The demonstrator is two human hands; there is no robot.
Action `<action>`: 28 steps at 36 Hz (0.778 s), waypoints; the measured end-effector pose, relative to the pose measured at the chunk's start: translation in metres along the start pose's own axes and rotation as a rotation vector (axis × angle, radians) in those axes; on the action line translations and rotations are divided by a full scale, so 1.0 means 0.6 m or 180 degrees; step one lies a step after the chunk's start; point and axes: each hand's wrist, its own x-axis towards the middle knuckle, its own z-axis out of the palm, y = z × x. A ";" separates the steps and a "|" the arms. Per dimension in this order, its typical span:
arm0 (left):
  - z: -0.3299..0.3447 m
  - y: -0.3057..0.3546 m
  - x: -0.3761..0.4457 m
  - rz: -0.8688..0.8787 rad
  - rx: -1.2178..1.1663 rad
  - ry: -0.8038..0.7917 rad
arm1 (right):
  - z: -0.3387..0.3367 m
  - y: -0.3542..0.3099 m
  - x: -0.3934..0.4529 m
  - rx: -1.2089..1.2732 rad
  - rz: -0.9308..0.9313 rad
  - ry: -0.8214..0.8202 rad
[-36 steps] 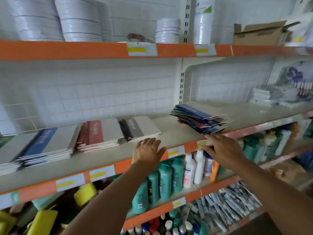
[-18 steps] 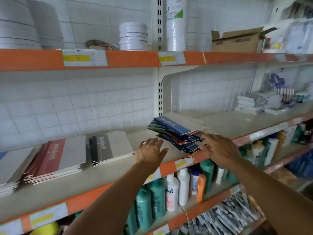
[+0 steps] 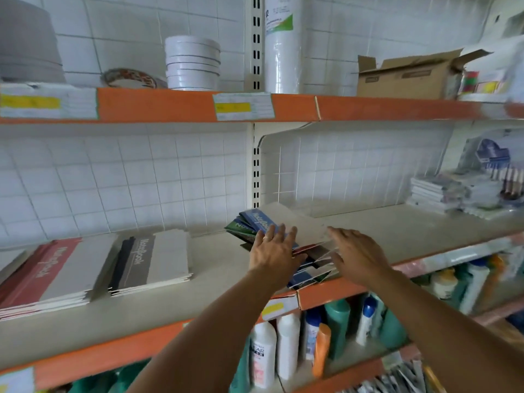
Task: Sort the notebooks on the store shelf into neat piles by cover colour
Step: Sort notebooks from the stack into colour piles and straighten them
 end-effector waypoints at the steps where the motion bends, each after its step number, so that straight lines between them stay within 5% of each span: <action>1: 0.003 0.008 0.005 -0.0076 0.0060 -0.0054 | 0.003 0.006 0.004 0.0051 -0.0059 0.0012; 13: 0.000 0.050 0.011 -0.0503 0.0386 0.0118 | 0.031 0.036 0.051 0.0415 -0.0575 0.0126; 24: -0.024 0.056 -0.003 -0.0514 0.0654 0.0133 | 0.046 0.018 0.077 0.1658 -0.0176 -0.0167; 28: -0.024 0.043 -0.011 -0.0622 0.0532 0.0156 | 0.046 0.019 0.083 0.1433 -0.0232 -0.0310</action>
